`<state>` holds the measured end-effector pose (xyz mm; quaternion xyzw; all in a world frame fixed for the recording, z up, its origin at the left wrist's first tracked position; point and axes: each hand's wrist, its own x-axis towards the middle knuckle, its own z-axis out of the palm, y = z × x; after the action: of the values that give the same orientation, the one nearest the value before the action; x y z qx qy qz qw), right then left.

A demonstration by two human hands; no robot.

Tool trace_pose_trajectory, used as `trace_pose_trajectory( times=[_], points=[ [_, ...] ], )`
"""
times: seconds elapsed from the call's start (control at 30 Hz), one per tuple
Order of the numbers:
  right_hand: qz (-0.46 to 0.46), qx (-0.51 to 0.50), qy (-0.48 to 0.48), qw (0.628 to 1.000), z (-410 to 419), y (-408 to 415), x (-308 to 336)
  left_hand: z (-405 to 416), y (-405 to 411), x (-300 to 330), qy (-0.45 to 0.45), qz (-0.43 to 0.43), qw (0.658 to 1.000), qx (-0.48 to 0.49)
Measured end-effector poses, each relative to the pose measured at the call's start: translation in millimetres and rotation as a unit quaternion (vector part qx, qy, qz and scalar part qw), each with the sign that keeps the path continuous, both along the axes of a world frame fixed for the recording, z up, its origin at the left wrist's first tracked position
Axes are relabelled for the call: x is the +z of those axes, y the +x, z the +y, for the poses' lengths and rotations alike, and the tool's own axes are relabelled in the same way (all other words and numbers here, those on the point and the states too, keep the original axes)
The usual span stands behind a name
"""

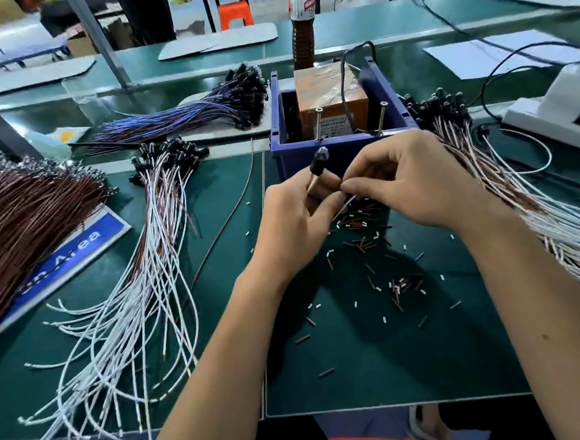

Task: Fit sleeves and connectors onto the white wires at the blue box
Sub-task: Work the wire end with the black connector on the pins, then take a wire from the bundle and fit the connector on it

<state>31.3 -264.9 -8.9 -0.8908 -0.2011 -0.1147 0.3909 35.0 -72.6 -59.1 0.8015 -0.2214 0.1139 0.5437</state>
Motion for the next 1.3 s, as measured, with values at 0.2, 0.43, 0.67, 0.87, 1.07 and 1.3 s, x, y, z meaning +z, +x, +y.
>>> trace_pose_trajectory(
  times=[0.2, 0.43, 0.67, 0.87, 1.07, 1.3],
  points=[
    [-0.032, -0.022, 0.036, 0.999, 1.1, -2.5, -25.8, 9.6, 6.1, -8.5, 0.019, -0.026, 0.999, 0.013],
    [-0.02, -0.108, 0.181, 0.977, -6.8, -8.0, -23.9, 9.8, 5.8, -7.9, 0.007, -0.005, 1.0, 0.022],
    [0.147, -0.039, 0.026, 0.988, -45.5, -15.6, -8.6, 12.1, 6.6, -2.5, -0.042, 0.018, 0.997, 0.064],
    [0.263, -0.002, 0.031, 0.964, -100.4, -26.6, 6.3, 21.9, 9.6, -0.6, -0.045, 0.006, 0.995, 0.086],
    [0.209, 0.022, 0.146, 0.967, -56.3, -9.9, 5.6, 9.6, 4.4, -0.3, -0.097, 0.007, 0.995, 0.008],
    [0.295, 0.15, 0.343, 0.879, -11.0, -8.1, -20.2, 10.2, 1.0, 1.3, -0.136, 0.041, 0.989, -0.035]
  ],
)
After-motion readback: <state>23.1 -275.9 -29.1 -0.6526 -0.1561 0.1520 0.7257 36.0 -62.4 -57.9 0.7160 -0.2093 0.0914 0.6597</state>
